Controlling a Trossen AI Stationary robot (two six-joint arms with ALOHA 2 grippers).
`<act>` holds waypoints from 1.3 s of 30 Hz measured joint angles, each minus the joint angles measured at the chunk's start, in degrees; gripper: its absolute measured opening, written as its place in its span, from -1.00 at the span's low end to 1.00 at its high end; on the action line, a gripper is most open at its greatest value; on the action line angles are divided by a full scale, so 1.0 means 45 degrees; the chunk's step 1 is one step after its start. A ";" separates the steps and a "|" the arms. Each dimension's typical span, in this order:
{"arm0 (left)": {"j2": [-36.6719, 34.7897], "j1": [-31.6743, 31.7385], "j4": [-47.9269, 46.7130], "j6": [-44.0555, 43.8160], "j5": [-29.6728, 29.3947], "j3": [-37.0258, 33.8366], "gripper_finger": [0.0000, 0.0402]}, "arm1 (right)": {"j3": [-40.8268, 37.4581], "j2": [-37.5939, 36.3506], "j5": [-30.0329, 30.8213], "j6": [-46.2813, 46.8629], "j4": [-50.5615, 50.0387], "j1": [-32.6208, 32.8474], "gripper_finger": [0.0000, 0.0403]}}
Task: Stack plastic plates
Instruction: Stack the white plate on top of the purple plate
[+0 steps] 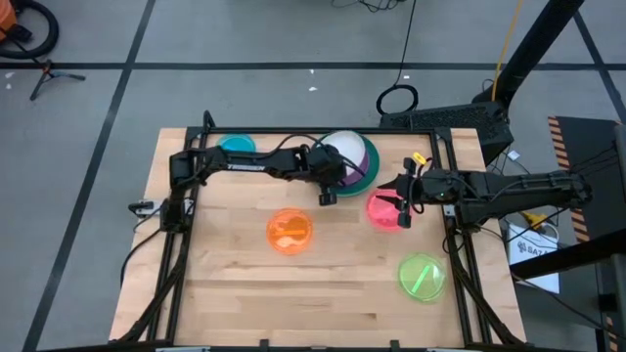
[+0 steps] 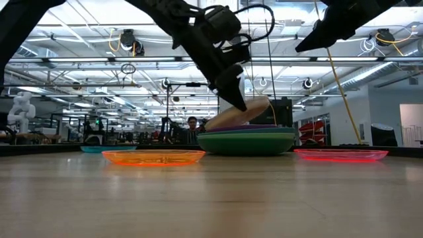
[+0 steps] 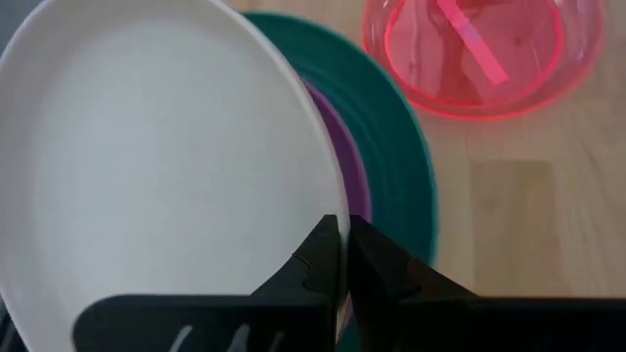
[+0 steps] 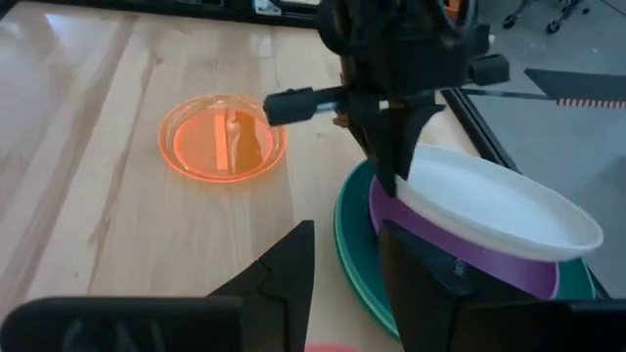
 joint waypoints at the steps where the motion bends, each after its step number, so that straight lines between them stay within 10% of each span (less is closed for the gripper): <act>1: 0.0039 0.0014 -0.0201 0.0014 0.0042 -0.0002 -0.93 | 0.0000 0.0014 0.0000 0.0002 -0.0013 -0.0004 -0.46; 39: 0.0316 0.0024 -0.0853 -0.0962 0.0092 -0.0014 -0.81 | 0.0005 0.0026 0.0005 0.0000 -0.0008 -0.0004 -0.46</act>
